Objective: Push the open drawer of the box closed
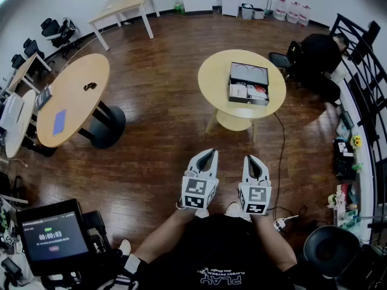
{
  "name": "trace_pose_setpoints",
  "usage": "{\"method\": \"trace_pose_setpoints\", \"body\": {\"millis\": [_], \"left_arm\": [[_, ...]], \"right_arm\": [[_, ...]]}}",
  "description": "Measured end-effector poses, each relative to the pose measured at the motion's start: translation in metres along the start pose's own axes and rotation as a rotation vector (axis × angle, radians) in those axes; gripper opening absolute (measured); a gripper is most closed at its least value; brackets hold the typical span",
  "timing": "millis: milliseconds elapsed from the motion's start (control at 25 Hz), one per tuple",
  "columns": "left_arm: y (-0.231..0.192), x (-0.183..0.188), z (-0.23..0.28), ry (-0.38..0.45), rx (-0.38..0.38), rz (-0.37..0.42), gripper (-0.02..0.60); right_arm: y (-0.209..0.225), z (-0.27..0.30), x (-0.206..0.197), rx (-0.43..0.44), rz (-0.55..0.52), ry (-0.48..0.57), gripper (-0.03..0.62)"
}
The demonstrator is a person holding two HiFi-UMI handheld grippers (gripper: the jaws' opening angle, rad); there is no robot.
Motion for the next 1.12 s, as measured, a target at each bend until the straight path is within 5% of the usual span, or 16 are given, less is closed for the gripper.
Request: {"method": "trace_pose_setpoints", "body": {"millis": [440, 760, 1120], "left_arm": [[-0.012, -0.023, -0.019, -0.026, -0.011, 0.01, -0.003], [-0.003, -0.013, -0.016, -0.016, -0.002, 0.008, -0.003], [-0.054, 0.001, 0.047, -0.036, 0.007, -0.001, -0.003]], "right_arm": [[0.02, -0.014, -0.027, -0.121, 0.075, -0.023, 0.005], [0.019, -0.019, -0.026, -0.098, 0.071, -0.039, 0.005], [0.027, 0.062, -0.011, -0.081, 0.077, -0.056, 0.005]]}}
Point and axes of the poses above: the fingertips, and each gripper's own axes: z forward along the fingers, y to its right, x out of its top, the point moved 5 cm from there along -z, backward along the fingers, and after that the axes turned 3 degrees about x, right-handed, at the moved point
